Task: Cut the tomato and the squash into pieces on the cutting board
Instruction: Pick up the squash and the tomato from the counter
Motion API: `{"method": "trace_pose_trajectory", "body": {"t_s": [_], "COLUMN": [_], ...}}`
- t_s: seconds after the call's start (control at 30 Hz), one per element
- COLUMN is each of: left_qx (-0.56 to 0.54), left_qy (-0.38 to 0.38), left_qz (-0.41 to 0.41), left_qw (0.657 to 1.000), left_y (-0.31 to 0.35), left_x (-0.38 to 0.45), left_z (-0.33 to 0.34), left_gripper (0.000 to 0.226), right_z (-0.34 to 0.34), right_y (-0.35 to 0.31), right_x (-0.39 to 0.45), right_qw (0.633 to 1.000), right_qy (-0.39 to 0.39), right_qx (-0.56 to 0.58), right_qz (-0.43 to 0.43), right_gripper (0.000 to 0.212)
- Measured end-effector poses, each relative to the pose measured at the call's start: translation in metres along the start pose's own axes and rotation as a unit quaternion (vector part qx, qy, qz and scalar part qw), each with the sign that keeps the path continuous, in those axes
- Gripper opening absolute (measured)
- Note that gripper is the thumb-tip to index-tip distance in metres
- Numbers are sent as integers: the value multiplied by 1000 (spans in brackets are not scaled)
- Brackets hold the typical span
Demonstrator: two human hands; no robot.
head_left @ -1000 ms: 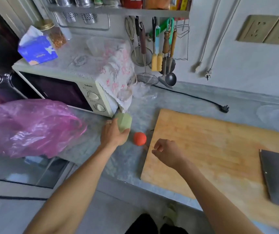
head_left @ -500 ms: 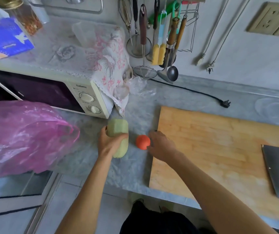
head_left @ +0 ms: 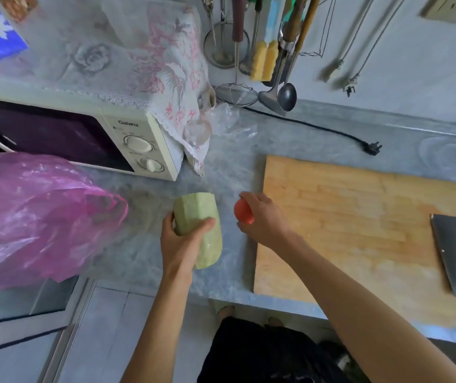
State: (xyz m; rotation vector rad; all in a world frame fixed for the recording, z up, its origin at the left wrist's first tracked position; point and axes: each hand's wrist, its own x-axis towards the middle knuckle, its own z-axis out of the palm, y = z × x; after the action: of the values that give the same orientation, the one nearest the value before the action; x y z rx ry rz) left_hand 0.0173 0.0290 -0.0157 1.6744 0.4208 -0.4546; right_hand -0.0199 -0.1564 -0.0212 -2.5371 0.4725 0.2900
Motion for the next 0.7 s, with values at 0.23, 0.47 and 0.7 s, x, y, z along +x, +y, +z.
{"method": "trace_pose_trajectory", "body": {"t_s": [0.23,0.47,0.7], "left_qx": [74,210,311], "left_qy": [-97,-233,-192], "left_qz": [70,178,220], "left_qw": [990,932,904], "left_y": [0,-11,-16], "left_x": [-22,-58,-88], "left_z": [61,149,218], "left_gripper": [79,103,111], "right_z": [-38,-63,-88], "right_y": [76,153,228], "right_x": [-77,-134,-169], "right_qw": [973,948,961], "right_qy": [82,124,80], "right_qx": [121,145,140], "right_qz": [178,254,226], "right_gripper": [68,70,68]}}
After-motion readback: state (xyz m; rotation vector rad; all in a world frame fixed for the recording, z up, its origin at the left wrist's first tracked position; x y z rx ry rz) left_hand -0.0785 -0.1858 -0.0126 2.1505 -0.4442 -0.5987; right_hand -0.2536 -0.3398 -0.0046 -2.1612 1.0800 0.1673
